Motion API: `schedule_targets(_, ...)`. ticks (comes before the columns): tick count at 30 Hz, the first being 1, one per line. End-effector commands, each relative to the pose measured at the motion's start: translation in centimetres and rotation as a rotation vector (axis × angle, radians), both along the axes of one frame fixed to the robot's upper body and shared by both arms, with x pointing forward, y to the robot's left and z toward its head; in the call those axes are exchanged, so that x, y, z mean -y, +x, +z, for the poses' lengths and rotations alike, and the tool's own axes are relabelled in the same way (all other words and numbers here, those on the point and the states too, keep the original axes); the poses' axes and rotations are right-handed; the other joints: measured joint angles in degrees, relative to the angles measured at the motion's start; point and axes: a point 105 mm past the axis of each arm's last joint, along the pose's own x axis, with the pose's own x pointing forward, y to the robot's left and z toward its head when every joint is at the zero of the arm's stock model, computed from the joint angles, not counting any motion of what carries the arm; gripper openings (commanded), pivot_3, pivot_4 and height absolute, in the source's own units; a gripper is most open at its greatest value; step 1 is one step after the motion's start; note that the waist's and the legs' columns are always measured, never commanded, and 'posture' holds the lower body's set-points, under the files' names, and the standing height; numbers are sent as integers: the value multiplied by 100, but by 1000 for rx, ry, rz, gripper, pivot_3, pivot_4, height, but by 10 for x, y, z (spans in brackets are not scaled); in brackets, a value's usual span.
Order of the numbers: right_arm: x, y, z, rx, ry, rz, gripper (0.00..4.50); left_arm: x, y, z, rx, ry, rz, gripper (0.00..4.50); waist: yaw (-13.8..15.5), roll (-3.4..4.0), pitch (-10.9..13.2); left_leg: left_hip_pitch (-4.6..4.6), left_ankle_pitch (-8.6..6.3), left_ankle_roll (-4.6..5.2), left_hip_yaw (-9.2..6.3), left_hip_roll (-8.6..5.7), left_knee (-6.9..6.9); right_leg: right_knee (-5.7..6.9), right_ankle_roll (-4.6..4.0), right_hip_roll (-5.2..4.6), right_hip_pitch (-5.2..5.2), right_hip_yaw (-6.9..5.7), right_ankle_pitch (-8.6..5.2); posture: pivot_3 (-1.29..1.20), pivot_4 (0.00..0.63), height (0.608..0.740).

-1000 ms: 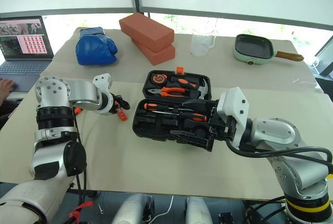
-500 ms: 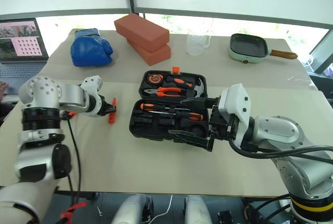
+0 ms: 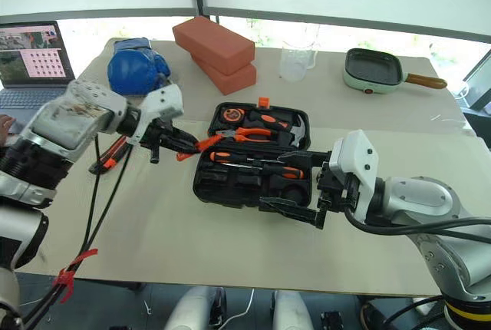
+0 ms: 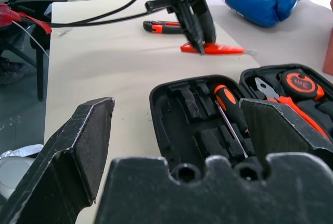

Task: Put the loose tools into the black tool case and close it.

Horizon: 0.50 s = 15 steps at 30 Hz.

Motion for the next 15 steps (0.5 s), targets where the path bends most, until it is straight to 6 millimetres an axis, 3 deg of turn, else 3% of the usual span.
schedule_targets(1,-2,-8,10,54,9,-2,4500,14,3,-9,80,143,-167,406,2,0,0,-4,-3,5,-2,0,9,1,3,0,0,0,0,0,150,738)
schedule_targets(10,-2,-11,8,40,29,-35,4500,48,22,-16,75,171,-200,406,33,-2,1,-26,-32,54,-27,-6,73,1,43,-10,10,8,10,0,150,738)
schedule_targets(15,-3,-11,8,38,41,-48,4500,54,25,-22,-5,170,-138,406,-4,-3,2,-34,-34,57,-27,-6,77,2,46,-9,3,10,11,0,150,738)
